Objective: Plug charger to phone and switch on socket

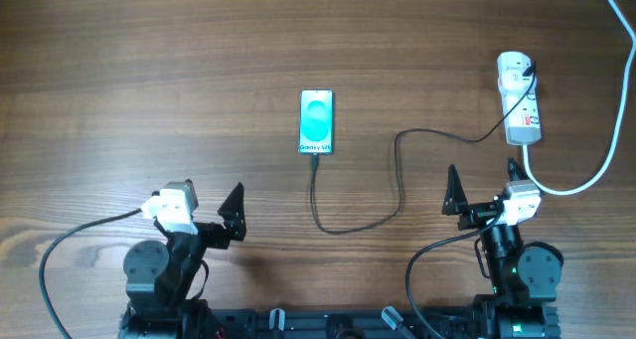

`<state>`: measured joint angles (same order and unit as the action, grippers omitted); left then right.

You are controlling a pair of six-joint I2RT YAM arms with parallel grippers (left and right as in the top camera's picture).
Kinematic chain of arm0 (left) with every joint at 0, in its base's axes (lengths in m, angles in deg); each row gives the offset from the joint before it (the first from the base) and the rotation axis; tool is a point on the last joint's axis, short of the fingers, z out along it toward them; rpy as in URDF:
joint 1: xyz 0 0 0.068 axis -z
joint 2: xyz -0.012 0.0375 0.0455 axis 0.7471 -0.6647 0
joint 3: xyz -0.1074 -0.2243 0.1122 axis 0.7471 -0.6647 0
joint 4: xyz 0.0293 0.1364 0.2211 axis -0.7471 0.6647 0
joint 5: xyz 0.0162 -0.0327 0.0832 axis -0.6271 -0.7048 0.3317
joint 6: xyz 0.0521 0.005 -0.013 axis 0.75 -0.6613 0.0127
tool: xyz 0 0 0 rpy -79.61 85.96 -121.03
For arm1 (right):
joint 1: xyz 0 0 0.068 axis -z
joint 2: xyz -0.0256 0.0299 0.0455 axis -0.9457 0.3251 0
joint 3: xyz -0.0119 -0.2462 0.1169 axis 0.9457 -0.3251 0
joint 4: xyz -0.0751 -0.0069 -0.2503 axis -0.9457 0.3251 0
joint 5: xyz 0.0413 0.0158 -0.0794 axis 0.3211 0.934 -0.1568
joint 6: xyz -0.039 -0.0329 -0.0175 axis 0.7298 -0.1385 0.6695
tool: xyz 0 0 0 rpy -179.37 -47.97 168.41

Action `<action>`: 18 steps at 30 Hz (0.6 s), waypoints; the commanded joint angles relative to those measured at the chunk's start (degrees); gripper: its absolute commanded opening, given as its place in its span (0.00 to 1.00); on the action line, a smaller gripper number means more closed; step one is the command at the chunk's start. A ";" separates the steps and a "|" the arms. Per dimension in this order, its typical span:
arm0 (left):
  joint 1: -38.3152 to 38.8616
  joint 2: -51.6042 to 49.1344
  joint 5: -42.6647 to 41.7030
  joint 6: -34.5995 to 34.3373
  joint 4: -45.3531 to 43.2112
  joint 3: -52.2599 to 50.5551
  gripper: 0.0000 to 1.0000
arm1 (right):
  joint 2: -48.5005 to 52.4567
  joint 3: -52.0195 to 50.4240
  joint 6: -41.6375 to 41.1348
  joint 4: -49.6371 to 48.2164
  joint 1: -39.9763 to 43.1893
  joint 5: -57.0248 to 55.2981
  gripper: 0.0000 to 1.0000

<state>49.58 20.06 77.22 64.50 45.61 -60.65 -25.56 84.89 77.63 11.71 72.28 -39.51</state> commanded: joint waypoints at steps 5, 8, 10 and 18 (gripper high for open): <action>-1.36 4.94 4.63 -2.01 -8.33 -6.45 1.00 | -0.52 -0.09 0.74 -0.31 -0.33 -0.55 1.00; -2.95 4.94 4.63 -3.85 -11.37 -8.44 1.00 | -0.52 -0.09 0.74 -0.31 -0.33 -0.55 1.00; -3.02 4.96 5.88 -3.78 -14.36 -9.40 1.00 | -0.52 -0.09 0.74 -0.31 -0.33 -0.55 1.00; -2.97 4.94 8.46 -0.55 -18.25 -11.67 1.00 | -0.52 -0.09 0.74 -0.31 -0.33 -0.55 1.00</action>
<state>47.04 24.38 84.21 61.41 27.34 -71.68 -25.56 84.89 77.82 11.71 72.28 -39.51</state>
